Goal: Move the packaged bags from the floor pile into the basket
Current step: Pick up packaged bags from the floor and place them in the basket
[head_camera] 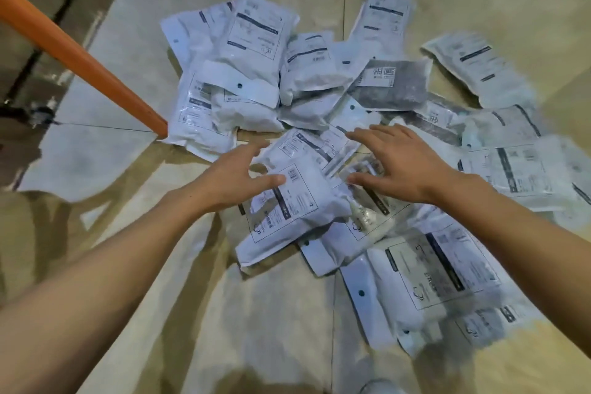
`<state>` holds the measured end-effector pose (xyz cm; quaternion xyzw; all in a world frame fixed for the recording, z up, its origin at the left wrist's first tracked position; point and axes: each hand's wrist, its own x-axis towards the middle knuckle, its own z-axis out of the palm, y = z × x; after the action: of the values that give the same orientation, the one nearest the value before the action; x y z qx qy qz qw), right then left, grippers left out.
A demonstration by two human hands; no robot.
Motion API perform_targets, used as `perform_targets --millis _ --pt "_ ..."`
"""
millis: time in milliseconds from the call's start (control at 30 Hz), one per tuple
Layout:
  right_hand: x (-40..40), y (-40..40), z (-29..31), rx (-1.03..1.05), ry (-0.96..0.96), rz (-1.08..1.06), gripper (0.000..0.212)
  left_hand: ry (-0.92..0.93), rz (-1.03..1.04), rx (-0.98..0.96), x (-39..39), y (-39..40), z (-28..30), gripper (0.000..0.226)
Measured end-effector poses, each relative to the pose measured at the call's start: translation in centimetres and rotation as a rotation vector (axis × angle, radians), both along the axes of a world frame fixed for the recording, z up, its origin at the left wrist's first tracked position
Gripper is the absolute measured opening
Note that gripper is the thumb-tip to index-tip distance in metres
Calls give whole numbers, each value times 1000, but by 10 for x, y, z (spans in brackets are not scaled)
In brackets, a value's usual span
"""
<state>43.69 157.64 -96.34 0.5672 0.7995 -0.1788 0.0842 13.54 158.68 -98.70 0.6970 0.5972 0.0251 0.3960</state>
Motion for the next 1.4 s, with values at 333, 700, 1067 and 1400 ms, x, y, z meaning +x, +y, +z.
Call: perform_targets --millis 333,700,1067,1400 --pt "-1 1 11 51 36 7 81 -10 57 -259 5 9 -36 78" --pt "-8 5 6 38 4 29 82 -406 178 -376 -25 -11 -12 35" --pt "-28 14 -15 -173 -165 144 93 -968 682 -203 -47 -14 40 38" --pt "-45 11 -37 -231 -403 254 90 -998 684 -161 -54 -17 51 46"
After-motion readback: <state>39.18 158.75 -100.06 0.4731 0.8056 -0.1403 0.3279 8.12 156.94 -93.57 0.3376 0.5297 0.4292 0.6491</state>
